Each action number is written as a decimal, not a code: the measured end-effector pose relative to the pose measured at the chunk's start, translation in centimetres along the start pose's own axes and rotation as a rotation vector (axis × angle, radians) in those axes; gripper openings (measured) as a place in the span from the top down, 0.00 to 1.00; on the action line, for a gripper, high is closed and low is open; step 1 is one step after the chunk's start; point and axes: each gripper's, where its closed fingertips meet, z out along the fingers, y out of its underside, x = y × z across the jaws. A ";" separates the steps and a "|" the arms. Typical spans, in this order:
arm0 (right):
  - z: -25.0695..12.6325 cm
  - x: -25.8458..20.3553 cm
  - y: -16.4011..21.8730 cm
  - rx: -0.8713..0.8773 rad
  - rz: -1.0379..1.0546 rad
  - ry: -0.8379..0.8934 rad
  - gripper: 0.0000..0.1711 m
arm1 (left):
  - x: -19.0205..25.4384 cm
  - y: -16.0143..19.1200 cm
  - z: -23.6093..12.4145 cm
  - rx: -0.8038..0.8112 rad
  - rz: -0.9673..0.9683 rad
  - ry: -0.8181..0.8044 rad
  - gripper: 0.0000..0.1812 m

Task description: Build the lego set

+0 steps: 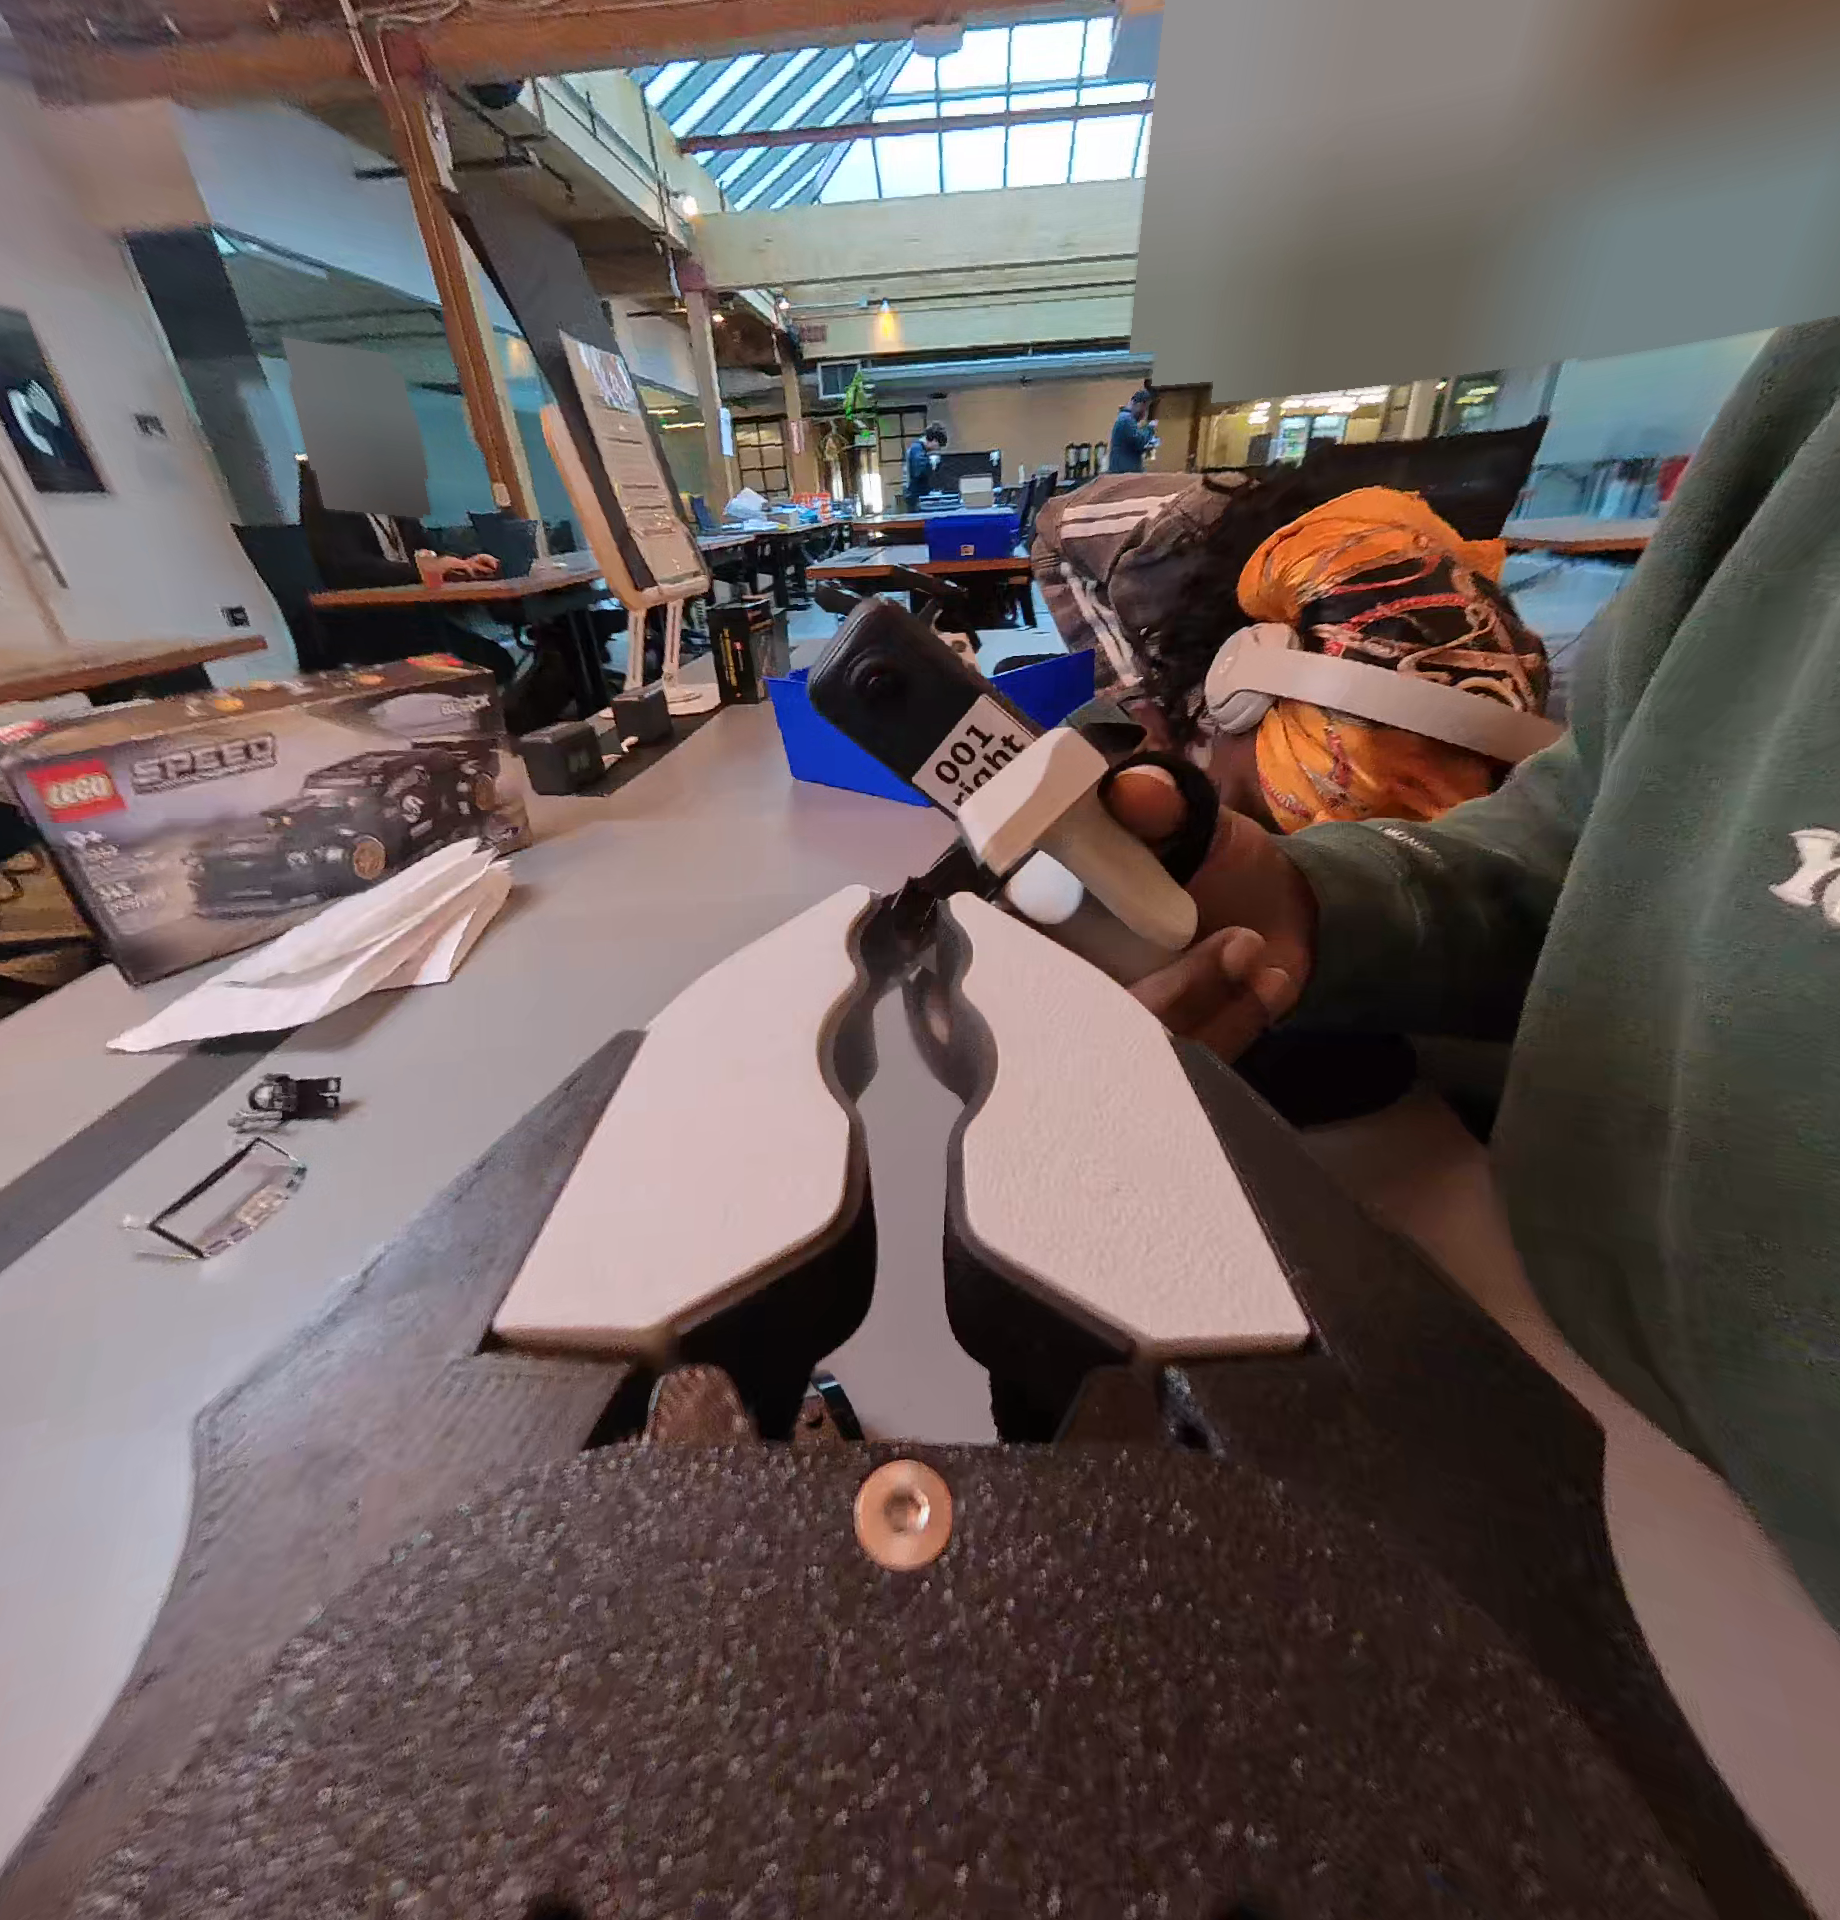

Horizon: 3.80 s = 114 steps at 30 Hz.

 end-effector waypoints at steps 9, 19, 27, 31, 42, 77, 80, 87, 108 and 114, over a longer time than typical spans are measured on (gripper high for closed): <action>-0.3 0.4 0.4 0.002 -0.008 0.066 0.95 | 0.5 1.1 0.7 -0.080 0.163 -0.059 0.96; -1.2 2.3 0.8 -0.071 -0.090 0.202 0.98 | -0.2 3.2 1.1 -0.159 0.194 -0.121 0.96; -1.7 3.4 0.8 -0.170 -0.344 0.299 0.98 | -0.8 3.8 0.5 -0.094 -0.205 -0.073 0.91; -2.0 3.6 0.6 -0.272 -0.723 0.395 0.98 | -1.5 3.2 0.2 0.026 -0.557 -0.014 0.89; -1.5 3.6 2.0 -0.513 -1.526 0.382 0.98 | -0.1 2.9 0.5 0.096 -0.899 0.187 0.89; -0.1 0.3 2.2 -0.472 -1.697 0.238 0.90 | 2.0 1.8 -0.8 0.102 -0.810 0.375 0.96; -0.3 -0.4 2.1 -0.444 -1.473 0.203 0.91 | 1.7 2.0 -1.1 0.093 -0.736 0.348 0.96; -0.7 0.1 3.1 -0.456 -0.949 0.136 0.90 | 2.4 2.2 -1.0 0.051 -0.581 0.327 0.96; -2.9 3.7 2.5 -0.410 -0.779 0.381 0.95 | -2.4 6.3 -1.6 -0.194 -0.415 -0.020 0.84; -5.0 4.9 1.8 -0.389 -0.756 0.484 0.95 | -7.6 11.4 -4.7 -0.450 -0.361 -0.325 0.67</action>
